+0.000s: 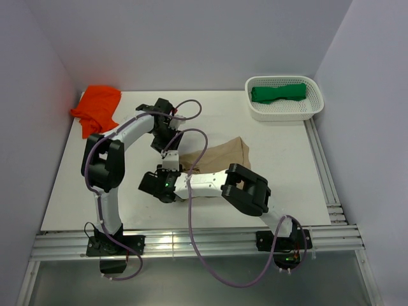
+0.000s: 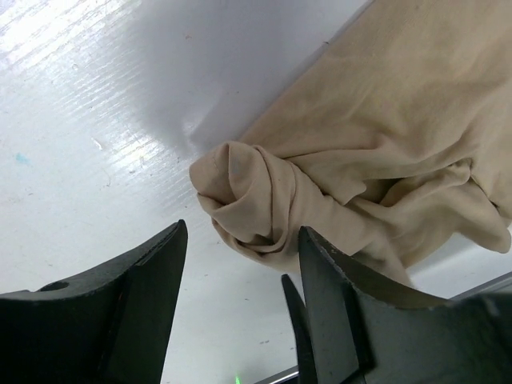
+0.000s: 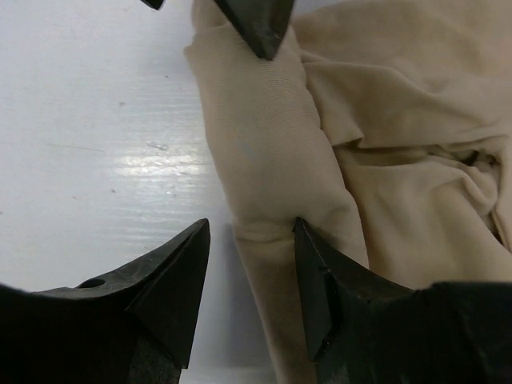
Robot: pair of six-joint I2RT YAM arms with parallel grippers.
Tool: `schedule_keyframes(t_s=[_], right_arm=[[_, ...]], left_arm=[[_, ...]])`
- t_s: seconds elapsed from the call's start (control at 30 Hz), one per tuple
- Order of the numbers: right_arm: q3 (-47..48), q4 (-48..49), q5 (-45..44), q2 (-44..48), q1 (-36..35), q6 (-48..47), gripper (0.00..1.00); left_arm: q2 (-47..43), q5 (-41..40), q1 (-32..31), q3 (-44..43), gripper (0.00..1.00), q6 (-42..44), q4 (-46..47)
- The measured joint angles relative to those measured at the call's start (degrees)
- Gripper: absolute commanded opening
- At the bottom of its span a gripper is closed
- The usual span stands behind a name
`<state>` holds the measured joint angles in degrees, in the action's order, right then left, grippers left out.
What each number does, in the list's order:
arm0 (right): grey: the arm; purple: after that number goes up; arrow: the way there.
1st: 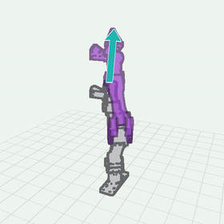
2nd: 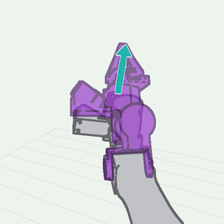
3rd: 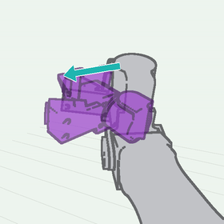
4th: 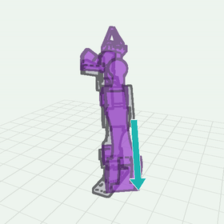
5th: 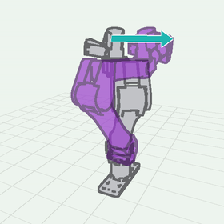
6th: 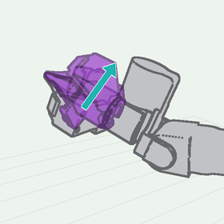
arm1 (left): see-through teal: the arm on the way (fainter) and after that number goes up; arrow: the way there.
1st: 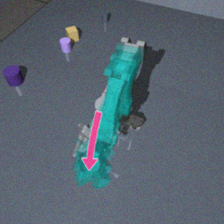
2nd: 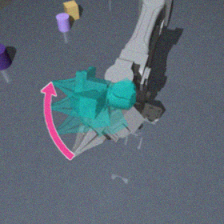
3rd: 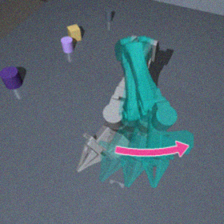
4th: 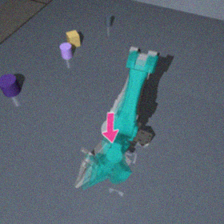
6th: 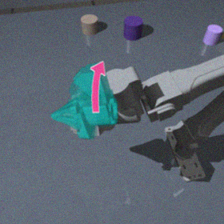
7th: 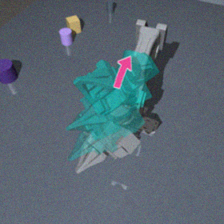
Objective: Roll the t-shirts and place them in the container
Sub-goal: Roll the tshirt
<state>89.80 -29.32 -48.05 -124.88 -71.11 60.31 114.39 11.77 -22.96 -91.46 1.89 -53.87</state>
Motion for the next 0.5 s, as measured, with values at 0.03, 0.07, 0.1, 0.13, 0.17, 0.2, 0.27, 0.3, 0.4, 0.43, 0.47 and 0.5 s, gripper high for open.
schedule_keyframes(t_s=[0.03, 0.07, 0.1, 0.13, 0.17, 0.2, 0.27, 0.3, 0.4, 0.43, 0.47, 0.5], right_arm=[[-0.8, 0.2, 0.1, 0.5, 0.0, -0.2, 0.55], [-1.4, 0.3, 0.1, 1.0, 0.0, -0.3, 0.55], [-1.7, 0.4, 0.1, 1.2, 0.0, -0.5, 0.55], [-1.7, 0.4, 0.2, 1.2, 0.0, -0.9, 0.55], [-1.6, 0.5, 0.3, 1.2, 0.0, -1.2, 0.55], [-1.5, 0.4, 0.5, 1.2, 0.0, -1.5, 0.55], [-0.6, -0.1, 1.0, 1.2, 0.0, -2.2, 0.55], [0.0, -0.2, 1.2, 1.2, 0.0, -2.6, 0.55], [1.3, -0.4, 1.6, 1.2, 0.0, -3.4, 0.54], [1.6, -0.5, 1.8, 1.2, 0.0, -3.7, 0.54], [1.9, -0.7, 1.9, 1.2, 0.0, -4.0, 0.54], [2.1, -0.8, 1.9, 1.2, 0.0, -4.3, 0.54]], left_arm=[[0.0, 0.2, 0.1, 0.0, 0.61, 0.0, 0.0], [0.0, 0.3, 0.2, 0.0, 0.61, 0.0, 0.0], [0.0, 0.4, 0.3, 0.0, 0.61, 0.0, 0.0], [0.0, 0.4, 0.3, 0.0, 0.59, 0.0, 0.1], [0.0, 0.4, 0.4, 0.0, 0.58, 0.0, 0.1], [0.1, 0.4, 0.4, 0.1, 0.56, 0.1, 0.3], [0.7, 0.4, 0.5, 0.3, 0.54, 0.3, 0.7], [1.2, 0.3, 0.6, 0.4, 0.51, 0.3, 1.0], [2.9, 0.3, 0.7, 1.2, 0.47, 0.4, 1.6], [3.4, 0.2, 0.8, 1.5, 0.46, 0.4, 1.7], [3.8, 0.2, 0.8, 1.6, 0.46, 0.4, 1.8], [4.1, 0.2, 0.8, 1.6, 0.45, 0.5, 1.8]])
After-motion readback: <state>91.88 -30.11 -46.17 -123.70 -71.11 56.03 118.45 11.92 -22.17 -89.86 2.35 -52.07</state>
